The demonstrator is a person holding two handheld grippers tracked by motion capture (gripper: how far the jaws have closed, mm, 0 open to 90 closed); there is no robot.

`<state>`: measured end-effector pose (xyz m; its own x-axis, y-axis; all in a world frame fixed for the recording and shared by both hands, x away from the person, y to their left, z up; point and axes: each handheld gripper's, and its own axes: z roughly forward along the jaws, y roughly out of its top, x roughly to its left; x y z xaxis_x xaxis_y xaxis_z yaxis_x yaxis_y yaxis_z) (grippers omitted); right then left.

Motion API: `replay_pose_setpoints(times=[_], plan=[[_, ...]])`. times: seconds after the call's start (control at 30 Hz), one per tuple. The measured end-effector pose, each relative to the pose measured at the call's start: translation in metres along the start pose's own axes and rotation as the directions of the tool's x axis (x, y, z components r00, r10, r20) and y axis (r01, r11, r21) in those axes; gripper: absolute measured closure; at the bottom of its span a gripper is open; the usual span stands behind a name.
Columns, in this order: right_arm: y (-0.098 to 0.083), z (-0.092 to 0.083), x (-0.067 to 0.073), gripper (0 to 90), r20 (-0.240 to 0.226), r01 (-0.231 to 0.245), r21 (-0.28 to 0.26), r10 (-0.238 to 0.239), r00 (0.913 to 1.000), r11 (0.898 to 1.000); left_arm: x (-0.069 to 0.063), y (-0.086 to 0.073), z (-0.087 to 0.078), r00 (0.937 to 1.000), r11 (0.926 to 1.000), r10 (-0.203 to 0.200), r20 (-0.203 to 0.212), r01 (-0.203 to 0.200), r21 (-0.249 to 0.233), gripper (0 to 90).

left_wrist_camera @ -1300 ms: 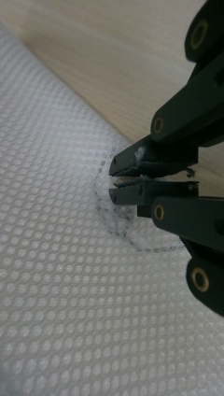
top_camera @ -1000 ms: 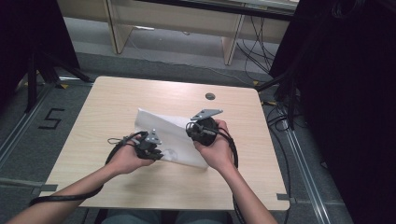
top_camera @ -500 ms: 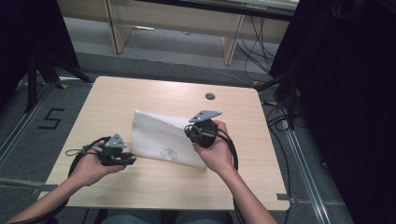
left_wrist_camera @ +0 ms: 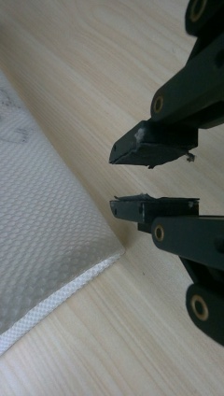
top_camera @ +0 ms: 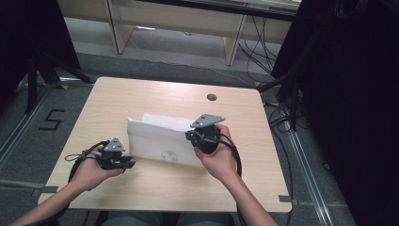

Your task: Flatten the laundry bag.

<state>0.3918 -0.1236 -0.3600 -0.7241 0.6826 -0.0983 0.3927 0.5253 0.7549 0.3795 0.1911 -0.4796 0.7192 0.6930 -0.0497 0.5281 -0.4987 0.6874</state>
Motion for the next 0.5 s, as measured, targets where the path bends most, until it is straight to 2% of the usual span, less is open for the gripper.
replay_pose_setpoints(times=[0.03, 0.07, 0.1, 0.17, 0.23, 0.3, 0.33, 0.4, 0.43, 0.47, 0.5], plan=[[0.0, 0.0, 0.0, 90.0, 0.0, 0.0, 0.0, 0.0, 1.0, 1.0, 0.0, 0.0, 0.0, 1.0, 1.0, 0.003, 0.004, -0.003, 0.005, 71.5], [0.0, -0.002, 0.001, 90.0, -0.014, 0.034, -0.01, -0.034, 0.9993, 0.999, 0.0, -0.001, 0.0, 1.0, 1.0, -0.004, 0.003, 0.004, 0.004, 71.7], [-0.001, -0.003, 0.003, 90.0, -0.01, 0.019, -0.01, -0.019, 0.9998, 1.0, 0.0, -0.001, 0.0, 1.0, 1.0, -0.004, 0.003, 0.004, 0.004, 71.7], [-0.003, -0.004, 0.005, 90.0, -0.012, 0.029, -0.014, -0.029, 0.9995, 0.999, 0.0, -0.003, -0.004, 0.9998, 0.9998, -0.019, 0.008, 0.019, 0.001, 71.7], [-0.005, -0.006, 0.008, 90.0, -0.015, 0.02, -0.009, -0.02, 0.9997, 1.0, 0.002, -0.004, -0.008, 0.9994, 0.9994, -0.034, -0.005, 0.034, -0.013, 71.6], [-0.007, -0.008, 0.011, 90.0, -0.022, 0.017, -0.007, -0.017, 0.9996, 1.0, 0.004, -0.007, -0.015, 0.9995, 0.9994, -0.027, -0.017, 0.027, -0.019, 71.2], [-0.008, -0.009, 0.011, 90.0, -0.027, 0.02, -0.003, -0.02, 0.9994, 1.0, 0.006, -0.01, -0.019, 0.9984, 0.9983, -0.051, -0.024, 0.051, -0.028, 70.7], [-0.009, -0.009, 0.013, 90.0, -0.02, 0.019, -0.006, -0.019, 0.9996, 1.0, 0.007, -0.012, -0.022, 0.9986, 0.9986, -0.045, -0.028, 0.044, -0.03, 69.1], [-0.011, -0.01, 0.014, 90.0, -0.029, 0.018, -0.003, -0.018, 0.9994, 1.0, 0.008, -0.016, -0.023, 0.9972, 0.9973, -0.063, -0.04, 0.062, -0.039, 67.3], [-0.011, -0.01, 0.014, 90.0, -0.029, 0.018, -0.003, -0.018, 0.9994, 1.0, 0.008, -0.016, -0.023, 0.9972, 0.9973, -0.063, -0.04, 0.062, -0.039, 64.4], [-0.013, -0.012, 0.015, 90.0, -0.033, 0.013, 0.005, -0.013, 0.9994, 1.0, 0.01, -0.02, -0.028, 0.9977, 0.9987, -0.039, -0.055, 0.037, -0.036, 61.9]])
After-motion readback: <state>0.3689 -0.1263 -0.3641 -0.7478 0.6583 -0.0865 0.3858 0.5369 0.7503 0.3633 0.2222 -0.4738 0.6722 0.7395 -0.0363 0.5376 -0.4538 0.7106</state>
